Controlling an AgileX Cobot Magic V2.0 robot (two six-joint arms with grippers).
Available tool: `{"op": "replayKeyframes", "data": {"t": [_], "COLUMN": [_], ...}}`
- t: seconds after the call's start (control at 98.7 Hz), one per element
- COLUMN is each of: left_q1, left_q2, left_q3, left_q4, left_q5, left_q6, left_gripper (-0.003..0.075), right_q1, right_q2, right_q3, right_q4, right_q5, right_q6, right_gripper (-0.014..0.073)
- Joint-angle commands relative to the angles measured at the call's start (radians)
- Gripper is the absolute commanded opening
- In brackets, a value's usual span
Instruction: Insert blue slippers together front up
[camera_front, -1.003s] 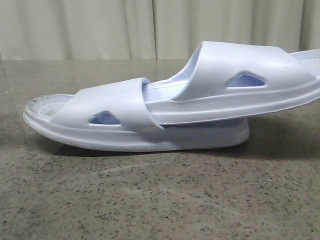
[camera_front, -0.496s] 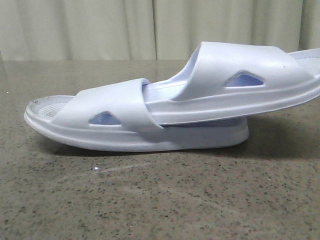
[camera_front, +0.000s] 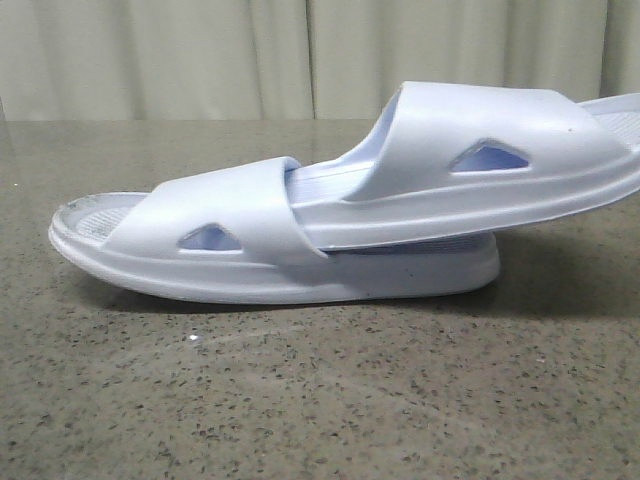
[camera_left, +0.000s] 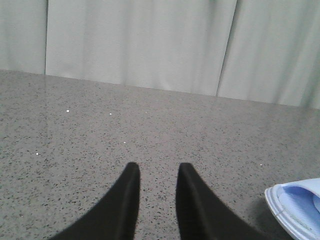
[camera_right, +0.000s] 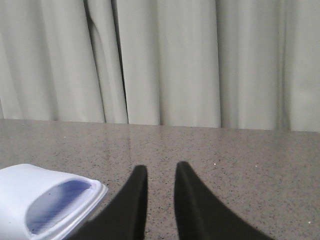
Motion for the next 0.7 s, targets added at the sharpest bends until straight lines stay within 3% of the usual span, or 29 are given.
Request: {"op": "replayKeyframes", "data": {"t": [0.0,0.365,0.486,0.689], "left_q1": [-0.004,-0.006,-0.006,-0.006], "left_q2": [0.009,0.009,0.009,0.009], "left_q3": [-0.029,-0.029,-0.029,-0.029], "left_q4": [-0.001,-0.01,-0.01,-0.01], "left_q5": [0.008,0.008,0.008,0.008], "left_q6": [0.004,0.004,0.004,0.004], "left_gripper": [0.0016,0.0016,0.0016,0.0016], "right_q1": [0.003,0.003,0.003,0.003], "right_q2": [0.008,0.008,0.008,0.008], "right_q3": [-0.025,-0.025,-0.025,-0.025], "right_q4": [-0.002,0.005,0.108,0.112], "right_q5": [-0.049,-0.04,-0.047,-0.056], "right_q6": [-0.016,-0.016,-0.016,-0.016], "right_gripper": [-0.0081,-0.0107,-0.0107,-0.0107]}}
